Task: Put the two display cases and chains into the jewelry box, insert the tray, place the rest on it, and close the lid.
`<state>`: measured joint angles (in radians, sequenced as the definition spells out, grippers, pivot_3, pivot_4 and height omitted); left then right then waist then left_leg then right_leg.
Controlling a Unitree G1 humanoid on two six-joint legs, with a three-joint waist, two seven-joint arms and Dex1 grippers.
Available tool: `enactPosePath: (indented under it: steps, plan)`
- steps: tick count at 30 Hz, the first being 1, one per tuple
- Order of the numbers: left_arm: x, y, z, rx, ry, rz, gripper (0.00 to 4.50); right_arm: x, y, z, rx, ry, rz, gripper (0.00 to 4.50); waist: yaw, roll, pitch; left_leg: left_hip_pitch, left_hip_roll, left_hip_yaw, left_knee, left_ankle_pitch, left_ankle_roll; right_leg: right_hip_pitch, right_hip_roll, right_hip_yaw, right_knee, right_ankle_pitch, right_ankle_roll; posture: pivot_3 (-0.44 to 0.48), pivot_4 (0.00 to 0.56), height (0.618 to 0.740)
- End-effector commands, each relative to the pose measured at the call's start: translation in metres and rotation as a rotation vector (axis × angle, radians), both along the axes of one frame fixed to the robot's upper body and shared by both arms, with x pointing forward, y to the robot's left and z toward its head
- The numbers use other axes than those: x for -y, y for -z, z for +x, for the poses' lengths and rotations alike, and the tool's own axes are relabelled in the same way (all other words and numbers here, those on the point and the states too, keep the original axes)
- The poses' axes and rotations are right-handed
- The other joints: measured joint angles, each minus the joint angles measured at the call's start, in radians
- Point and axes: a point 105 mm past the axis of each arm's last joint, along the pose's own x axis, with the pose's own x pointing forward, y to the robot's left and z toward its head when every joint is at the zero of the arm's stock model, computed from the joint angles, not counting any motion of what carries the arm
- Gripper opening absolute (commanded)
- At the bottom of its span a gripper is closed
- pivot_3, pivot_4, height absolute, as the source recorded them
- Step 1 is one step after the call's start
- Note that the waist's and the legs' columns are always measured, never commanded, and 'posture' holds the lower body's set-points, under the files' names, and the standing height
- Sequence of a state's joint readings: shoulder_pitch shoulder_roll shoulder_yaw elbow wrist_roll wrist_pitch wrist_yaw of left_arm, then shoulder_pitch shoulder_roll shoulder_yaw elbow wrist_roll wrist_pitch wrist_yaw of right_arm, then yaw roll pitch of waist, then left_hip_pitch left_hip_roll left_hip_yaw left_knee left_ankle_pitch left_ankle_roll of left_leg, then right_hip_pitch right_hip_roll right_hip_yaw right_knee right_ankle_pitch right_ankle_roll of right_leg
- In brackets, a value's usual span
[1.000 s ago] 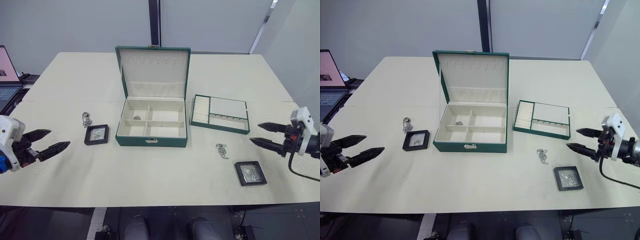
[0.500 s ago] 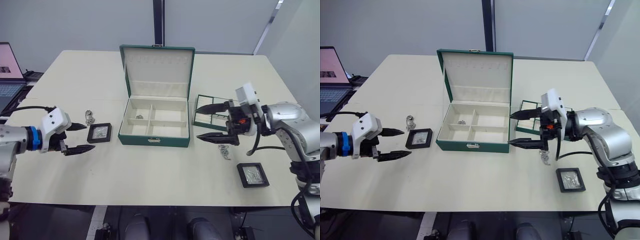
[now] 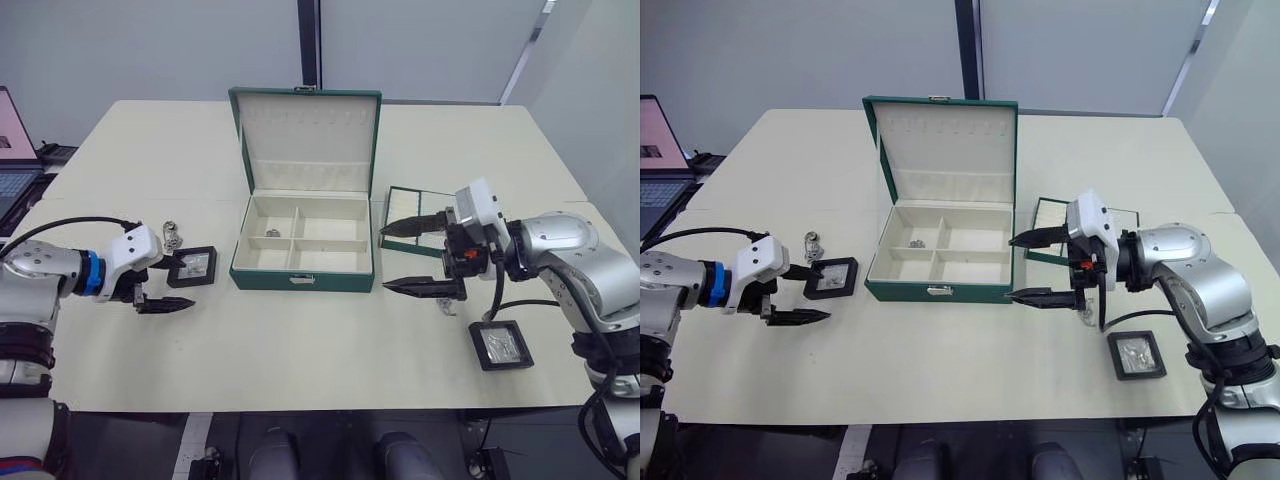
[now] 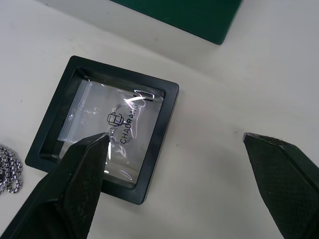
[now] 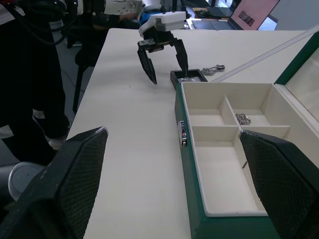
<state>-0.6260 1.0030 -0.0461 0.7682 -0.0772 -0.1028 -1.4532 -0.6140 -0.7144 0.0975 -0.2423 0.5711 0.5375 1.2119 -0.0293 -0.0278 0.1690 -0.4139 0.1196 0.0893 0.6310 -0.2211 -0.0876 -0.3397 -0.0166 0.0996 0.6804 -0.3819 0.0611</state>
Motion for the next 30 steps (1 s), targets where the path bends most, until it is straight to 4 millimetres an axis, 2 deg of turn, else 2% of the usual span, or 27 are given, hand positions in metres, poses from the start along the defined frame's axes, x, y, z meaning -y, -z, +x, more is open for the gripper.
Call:
enactPosePath:
  steps: [1, 8, 15, 20, 23, 30]
  plan:
    - [0.0, -0.002, 0.003, 0.012, 0.012, 0.019, 4.45, 0.001, -0.011, -0.006, 0.047, 0.003, 0.014, 4.5, 0.0, 0.0, 0.0, 0.0, 0.0, 0.0, 0.0, 0.0, 0.0, 0.0, 0.0, 0.0, 0.0, 0.0, 0.0, 0.0, 0.15, 0.74]
    - [0.0, 0.005, 0.006, 0.003, 0.013, 0.027, 4.45, 0.001, -0.01, -0.006, 0.046, 0.015, 0.018, 4.5, -0.001, 0.0, 0.0, 0.0, 0.0, 0.0, 0.0, 0.0, 0.0, 0.0, 0.0, 0.0, 0.0, 0.0, 0.0, 0.0, 0.15, 0.74]
    - [0.002, 0.006, 0.006, 0.002, 0.019, 0.021, 2.44, 0.001, -0.01, -0.005, 0.04, 0.018, 0.021, 4.5, -0.001, 0.0, 0.0, 0.0, 0.0, 0.0, 0.001, 0.0, 0.0, -0.001, 0.0, 0.0, 0.001, 0.0, 0.0, 0.0, 0.15, 0.74]
    - [0.002, 0.007, 0.004, -0.002, 0.02, 0.017, 0.81, -0.001, -0.011, -0.006, 0.036, 0.012, 0.031, 4.5, -0.001, 0.0, 0.0, 0.0, 0.0, 0.0, 0.001, 0.0, 0.0, 0.0, 0.0, 0.0, 0.001, 0.0, 0.0, 0.0, 0.15, 0.74]
    - [0.002, 0.008, 0.004, -0.005, 0.02, 0.015, 0.02, -0.001, -0.013, -0.005, 0.037, 0.013, 0.043, 4.5, -0.001, 0.0, 0.0, 0.0, 0.0, 0.0, 0.002, 0.0, 0.0, 0.0, 0.0, 0.0, 0.001, 0.0, 0.0, 0.0, 0.15, 0.74]
    - [0.004, 0.009, 0.004, -0.004, 0.019, 0.01, 0.02, -0.002, -0.015, -0.004, 0.042, 0.021, 0.055, 4.5, -0.001, 0.0, 0.0, 0.0, 0.0, 0.0, 0.008, 0.0, 0.0, 0.0, 0.0, 0.0, 0.002, 0.0, 0.0, 0.0, 0.15, 0.74]
